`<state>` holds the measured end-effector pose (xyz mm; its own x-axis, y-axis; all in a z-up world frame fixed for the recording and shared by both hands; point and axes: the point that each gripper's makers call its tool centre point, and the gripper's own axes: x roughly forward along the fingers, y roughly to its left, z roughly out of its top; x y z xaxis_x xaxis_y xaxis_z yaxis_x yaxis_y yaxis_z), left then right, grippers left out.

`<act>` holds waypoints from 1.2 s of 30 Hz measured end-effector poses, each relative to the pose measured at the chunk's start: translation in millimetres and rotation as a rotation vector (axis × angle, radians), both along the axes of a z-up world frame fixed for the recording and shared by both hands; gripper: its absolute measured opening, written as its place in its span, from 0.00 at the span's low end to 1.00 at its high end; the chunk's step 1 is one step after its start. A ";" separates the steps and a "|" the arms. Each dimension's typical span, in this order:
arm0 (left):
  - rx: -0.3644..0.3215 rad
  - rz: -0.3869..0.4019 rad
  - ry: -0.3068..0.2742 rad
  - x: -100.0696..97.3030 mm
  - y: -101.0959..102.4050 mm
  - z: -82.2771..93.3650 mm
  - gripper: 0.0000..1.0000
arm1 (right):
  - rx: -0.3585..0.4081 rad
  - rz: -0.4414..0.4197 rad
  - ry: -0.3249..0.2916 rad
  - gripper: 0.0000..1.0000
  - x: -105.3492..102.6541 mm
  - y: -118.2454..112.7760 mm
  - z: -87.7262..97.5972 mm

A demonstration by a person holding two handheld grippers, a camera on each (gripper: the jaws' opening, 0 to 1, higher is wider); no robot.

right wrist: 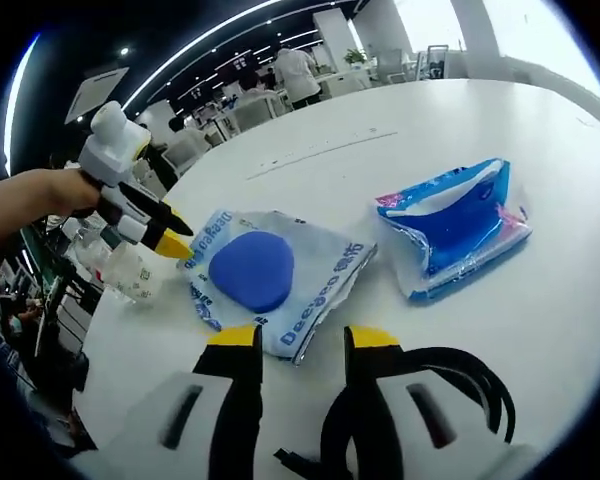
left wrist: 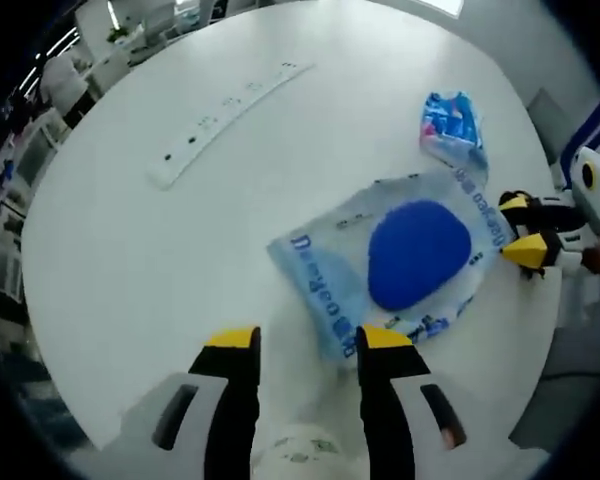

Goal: Arrange the tabletop items into an orderly group along one side of the table until the central work area is clear of visible clutter.

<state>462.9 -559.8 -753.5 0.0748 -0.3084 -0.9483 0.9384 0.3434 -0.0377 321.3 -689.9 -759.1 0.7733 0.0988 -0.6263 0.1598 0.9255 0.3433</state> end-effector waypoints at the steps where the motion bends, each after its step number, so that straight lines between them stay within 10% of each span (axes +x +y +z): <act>1: 0.007 0.000 0.007 -1.6 0.4 -2.3 0.26 | 0.005 0.000 0.003 0.27 0.3 0.4 -0.9; 16: 0.031 -0.038 0.033 -19.2 -4.7 -12.3 0.03 | 0.056 0.006 0.030 0.03 3.3 7.8 -3.0; 36: -0.030 0.135 -0.017 -45.0 22.2 33.5 0.00 | -0.002 0.161 -0.003 0.00 22.1 0.3 24.9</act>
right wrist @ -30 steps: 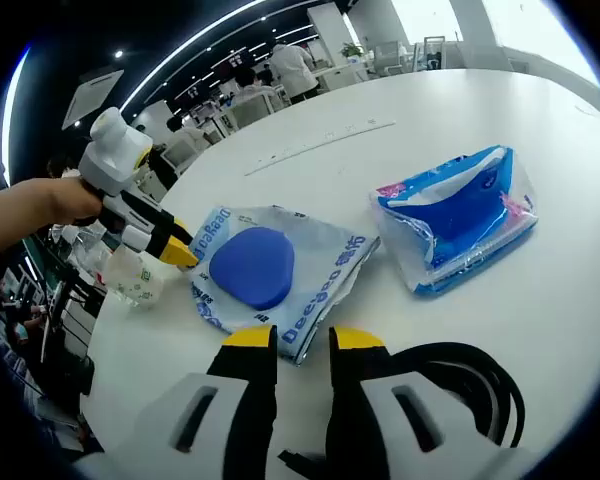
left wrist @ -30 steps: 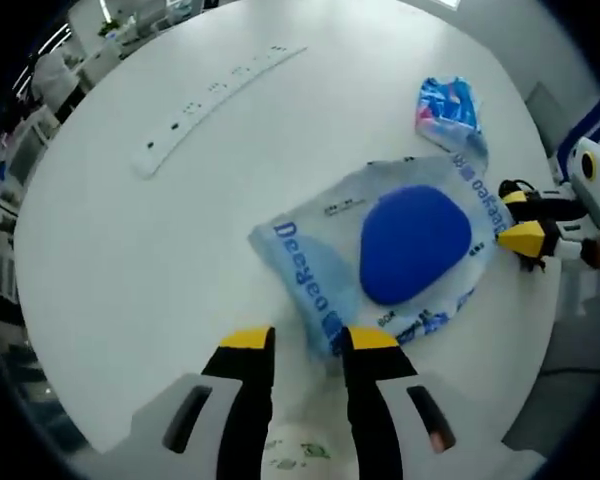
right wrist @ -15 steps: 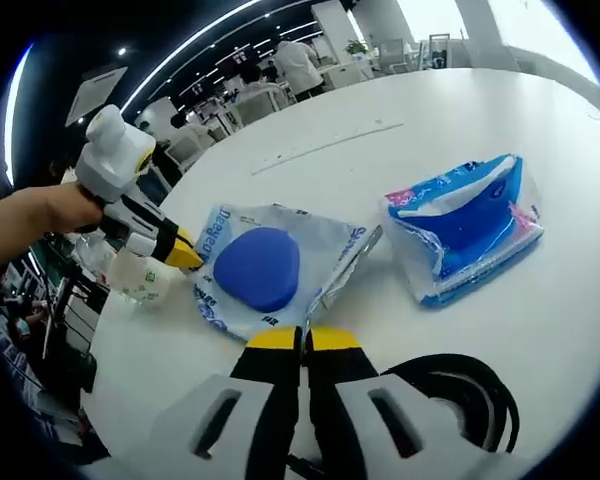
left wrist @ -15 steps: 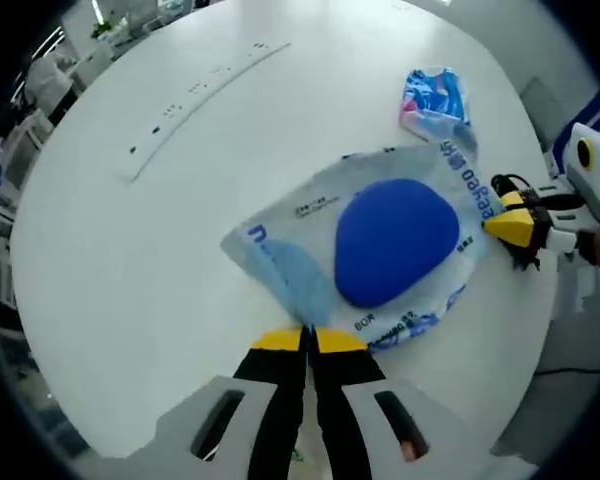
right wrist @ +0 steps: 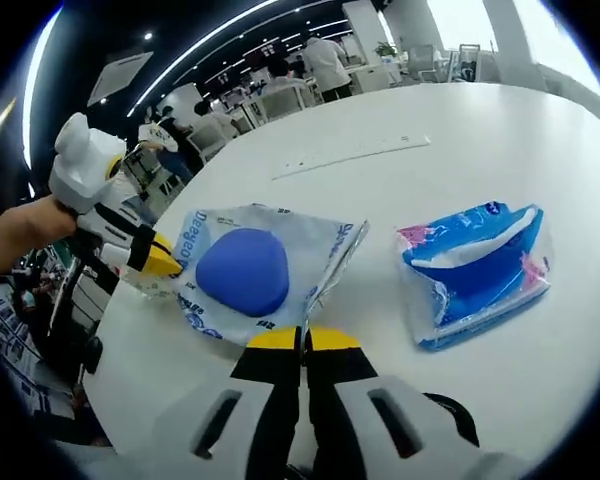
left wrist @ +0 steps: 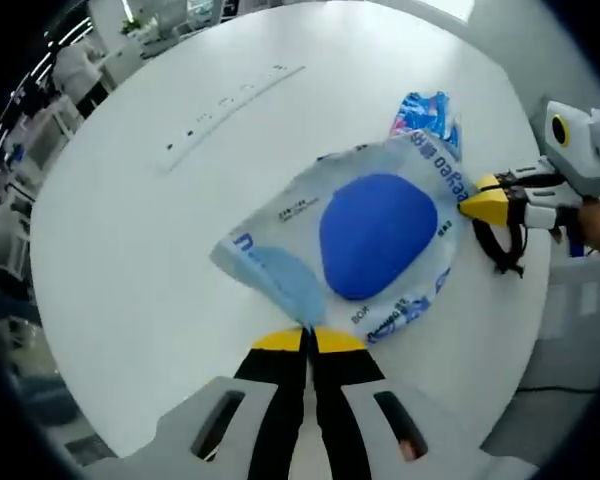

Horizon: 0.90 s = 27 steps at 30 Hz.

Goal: Arrange the tabletop items into an orderly group along one side of the table until the central work area is clear of visible clutter.

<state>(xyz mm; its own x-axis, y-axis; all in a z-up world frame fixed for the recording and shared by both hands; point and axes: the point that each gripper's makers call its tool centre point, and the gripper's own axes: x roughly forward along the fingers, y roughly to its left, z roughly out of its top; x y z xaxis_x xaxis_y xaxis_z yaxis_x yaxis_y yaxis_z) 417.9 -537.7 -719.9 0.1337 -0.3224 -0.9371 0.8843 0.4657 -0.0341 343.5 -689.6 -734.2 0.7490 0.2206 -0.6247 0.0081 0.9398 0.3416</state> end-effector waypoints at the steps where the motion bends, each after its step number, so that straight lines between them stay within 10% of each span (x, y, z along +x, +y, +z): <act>1: -0.004 0.007 0.002 -0.5 0.4 0.1 0.00 | -0.003 0.004 0.000 0.00 0.2 0.0 0.1; 17: -0.153 0.328 -0.014 -12.8 17.3 -15.8 0.00 | -0.055 0.149 0.006 0.00 12.4 4.4 -10.0; 27: -0.109 0.254 -0.121 -13.6 14.7 -15.7 0.00 | -0.066 0.164 0.031 0.00 13.2 4.3 -18.5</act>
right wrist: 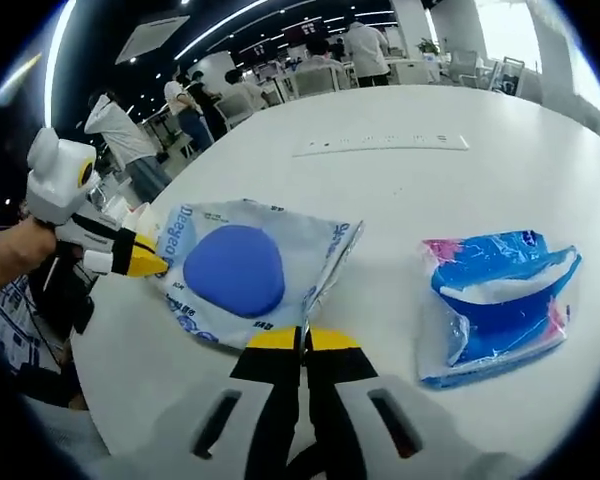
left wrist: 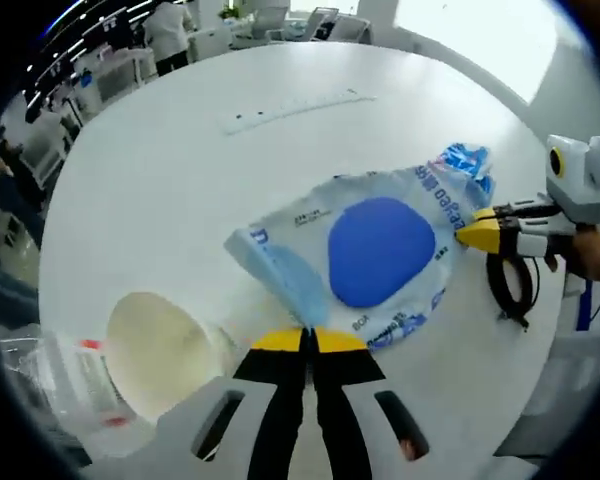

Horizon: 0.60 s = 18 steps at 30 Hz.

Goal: Arrange the tabletop items into an orderly group along one side of the table until the central work area is clear of visible clutter.

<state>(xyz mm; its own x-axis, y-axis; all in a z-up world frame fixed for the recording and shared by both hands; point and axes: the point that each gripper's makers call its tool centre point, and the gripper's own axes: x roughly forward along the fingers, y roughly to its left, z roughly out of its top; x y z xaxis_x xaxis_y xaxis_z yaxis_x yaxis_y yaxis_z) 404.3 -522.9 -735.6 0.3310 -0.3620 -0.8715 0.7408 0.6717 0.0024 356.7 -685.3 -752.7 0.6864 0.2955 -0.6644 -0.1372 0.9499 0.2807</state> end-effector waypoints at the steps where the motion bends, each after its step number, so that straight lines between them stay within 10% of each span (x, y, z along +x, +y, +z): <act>1: 0.010 -0.011 -0.005 -1.7 -0.8 -0.2 0.00 | -0.004 0.001 0.001 0.00 -0.2 -0.2 -0.7; 11: 0.243 -0.300 -0.207 -3.0 -4.5 -4.5 0.05 | -0.005 -0.013 0.019 0.00 -3.7 -1.5 -9.9; 18: 0.314 -0.365 -0.250 -3.5 -1.2 -12.2 0.12 | -0.002 -0.027 0.018 0.00 -1.8 -3.3 -11.8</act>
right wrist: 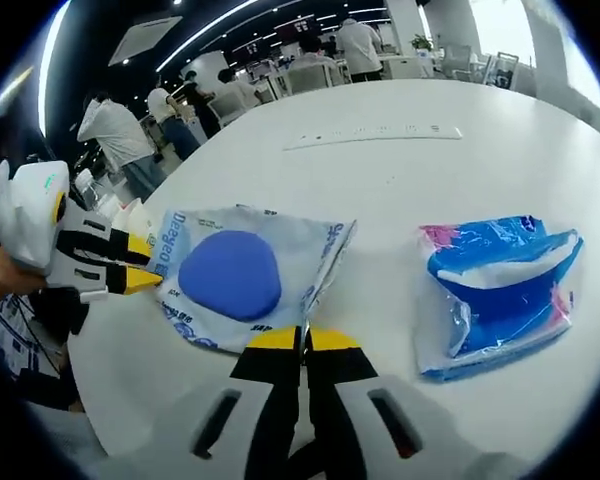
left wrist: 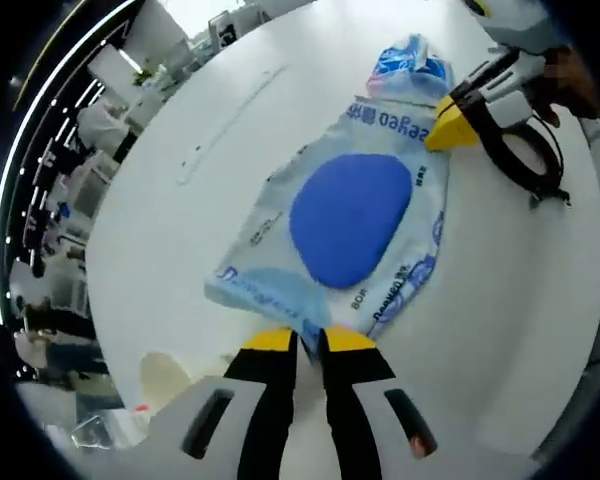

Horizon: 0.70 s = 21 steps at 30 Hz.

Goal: Arrange the tabletop items into an orderly group along one side of the table until the central work area is clear of visible clutter.

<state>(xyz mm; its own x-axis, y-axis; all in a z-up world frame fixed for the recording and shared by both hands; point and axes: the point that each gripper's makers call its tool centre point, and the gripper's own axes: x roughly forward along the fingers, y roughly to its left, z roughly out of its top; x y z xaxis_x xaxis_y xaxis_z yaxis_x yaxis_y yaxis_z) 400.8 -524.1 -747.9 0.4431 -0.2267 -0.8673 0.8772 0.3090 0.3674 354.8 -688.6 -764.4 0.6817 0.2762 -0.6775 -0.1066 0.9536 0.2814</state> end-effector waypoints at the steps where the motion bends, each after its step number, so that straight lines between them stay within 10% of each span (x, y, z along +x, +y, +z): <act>1: 0.007 -0.012 -0.011 1.3 1.6 2.0 0.15 | 0.012 -0.010 0.003 0.00 -0.1 -0.6 0.2; 8: -0.052 0.005 -0.037 0.6 0.2 19.9 0.16 | -0.002 -0.002 0.004 0.00 0.5 -0.4 0.2; 21: -0.545 0.168 -0.024 -60.2 -19.2 98.4 0.31 | -0.078 0.061 -0.030 0.16 -11.8 -9.0 2.4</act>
